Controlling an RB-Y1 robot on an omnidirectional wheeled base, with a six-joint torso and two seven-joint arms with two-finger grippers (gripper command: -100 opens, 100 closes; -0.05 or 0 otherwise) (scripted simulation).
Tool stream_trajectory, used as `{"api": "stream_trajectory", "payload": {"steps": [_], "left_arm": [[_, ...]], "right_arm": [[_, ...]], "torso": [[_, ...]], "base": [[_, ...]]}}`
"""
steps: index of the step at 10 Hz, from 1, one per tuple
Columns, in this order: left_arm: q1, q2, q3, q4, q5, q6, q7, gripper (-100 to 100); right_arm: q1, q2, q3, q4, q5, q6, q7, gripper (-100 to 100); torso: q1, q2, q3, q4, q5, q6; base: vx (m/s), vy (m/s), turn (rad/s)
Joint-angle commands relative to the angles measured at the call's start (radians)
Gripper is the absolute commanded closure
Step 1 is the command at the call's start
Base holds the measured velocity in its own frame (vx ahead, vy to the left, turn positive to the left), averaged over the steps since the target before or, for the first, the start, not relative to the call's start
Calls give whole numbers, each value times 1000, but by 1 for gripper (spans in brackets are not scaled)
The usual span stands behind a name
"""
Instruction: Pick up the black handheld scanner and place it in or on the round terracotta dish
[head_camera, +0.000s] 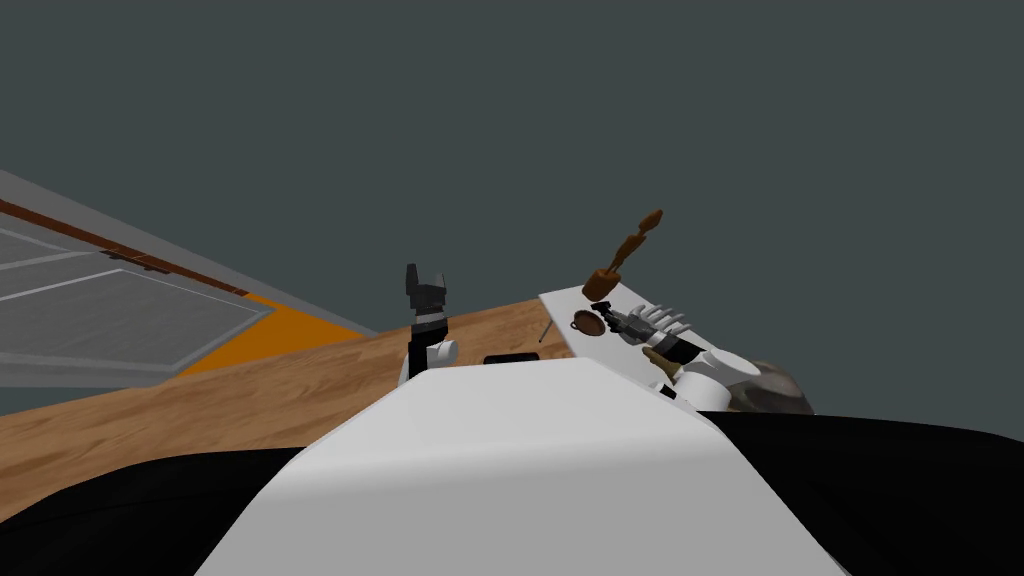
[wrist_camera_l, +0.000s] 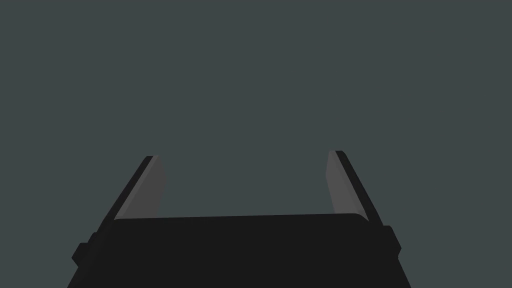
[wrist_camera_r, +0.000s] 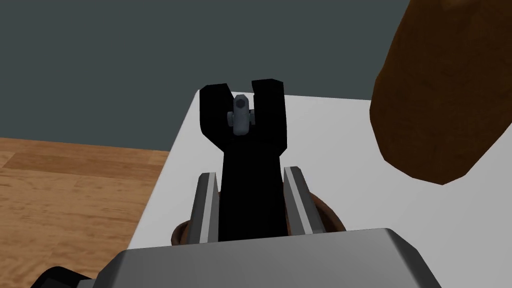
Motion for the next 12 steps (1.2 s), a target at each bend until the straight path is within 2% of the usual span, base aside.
{"api": "stream_trajectory", "payload": {"steps": [1,5,6,7,8,9,10,11,12], "left_arm": [[0,0,0,0,0,0,0,0],[0,0,0,0,0,0,0,0],[0,0,0,0,0,0,0,0],[0,0,0,0,0,0,0,0],[0,0,0,0,0,0,0,0],[0,0,0,0,0,0,0,0],[0,0,0,0,0,0,0,0],[0,0,0,0,0,0,0,0],[0,0,0,0,0,0,0,0]], "right_arm": [[0,0,0,0,0,0,0,-100],[0,0,0,0,0,0,0,-100],[0,0,0,0,0,0,0,0],[-50,35,50,26,50,-50,-50,-100],[-77,35,77,26,55,-72,-77,-100],[-84,35,108,26,55,-100,-77,-100],[-84,35,114,26,55,-122,-77,-100],[-130,69,153,51,103,-152,-125,-100],[-151,69,183,51,110,-180,-154,-100]], "torso": [[0,0,0,0,0,0],[-1,5,3,1,0,0],[-1,5,3,1,0,0],[-1,5,3,1,0,0],[-7,10,6,2,-1,0],[-10,14,8,3,-2,0],[-9,12,7,3,-2,1],[-5,8,5,2,-1,1],[-9,12,7,3,-2,0]], "base": [[10,2,5],[0,0,0],[0,0,0],[-116,-111,-55],[-182,-155,-12],[-106,-115,11],[-24,-49,5],[-136,-144,-62],[-163,-173,-13]]}}
